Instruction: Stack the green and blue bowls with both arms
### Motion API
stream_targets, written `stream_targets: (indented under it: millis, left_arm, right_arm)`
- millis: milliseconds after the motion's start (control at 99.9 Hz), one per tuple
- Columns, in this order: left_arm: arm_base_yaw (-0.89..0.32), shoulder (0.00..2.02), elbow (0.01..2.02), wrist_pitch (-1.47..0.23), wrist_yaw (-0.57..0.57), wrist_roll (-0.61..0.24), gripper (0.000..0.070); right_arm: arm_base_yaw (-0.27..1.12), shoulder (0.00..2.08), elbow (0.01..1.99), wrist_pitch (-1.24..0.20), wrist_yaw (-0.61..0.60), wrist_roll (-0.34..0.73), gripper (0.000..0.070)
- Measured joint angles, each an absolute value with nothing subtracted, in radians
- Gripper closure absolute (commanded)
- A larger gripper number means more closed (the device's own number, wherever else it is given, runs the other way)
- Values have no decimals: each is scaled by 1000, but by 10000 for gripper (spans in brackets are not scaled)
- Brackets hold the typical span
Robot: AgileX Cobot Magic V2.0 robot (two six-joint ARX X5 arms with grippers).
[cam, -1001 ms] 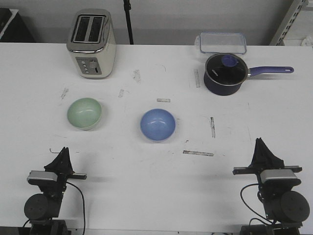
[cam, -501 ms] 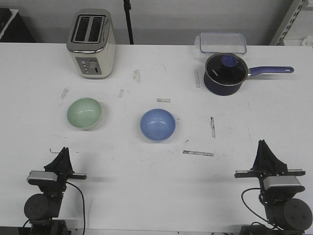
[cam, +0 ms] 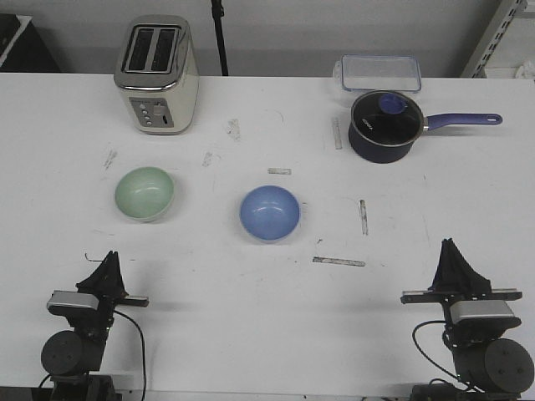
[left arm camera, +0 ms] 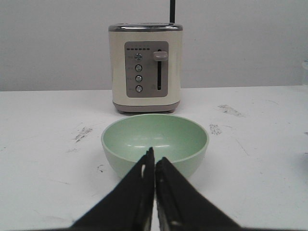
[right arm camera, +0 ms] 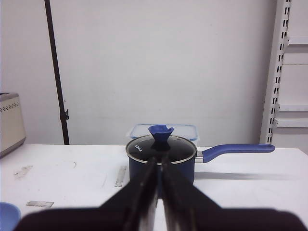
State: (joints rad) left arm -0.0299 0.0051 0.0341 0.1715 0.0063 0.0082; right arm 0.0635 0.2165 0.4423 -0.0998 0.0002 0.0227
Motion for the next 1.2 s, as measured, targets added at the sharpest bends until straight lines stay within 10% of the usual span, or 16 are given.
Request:
stream_targets:
  millis: [621, 1201]
  left_arm:
    - [-30, 92, 201, 181, -51, -10, 699]
    - [-30, 737, 835, -36, -54, -10, 699]
  right_arm:
    - [64, 216, 442, -100, 0, 23, 690]
    - [64, 216, 442, -100, 0, 23, 690]
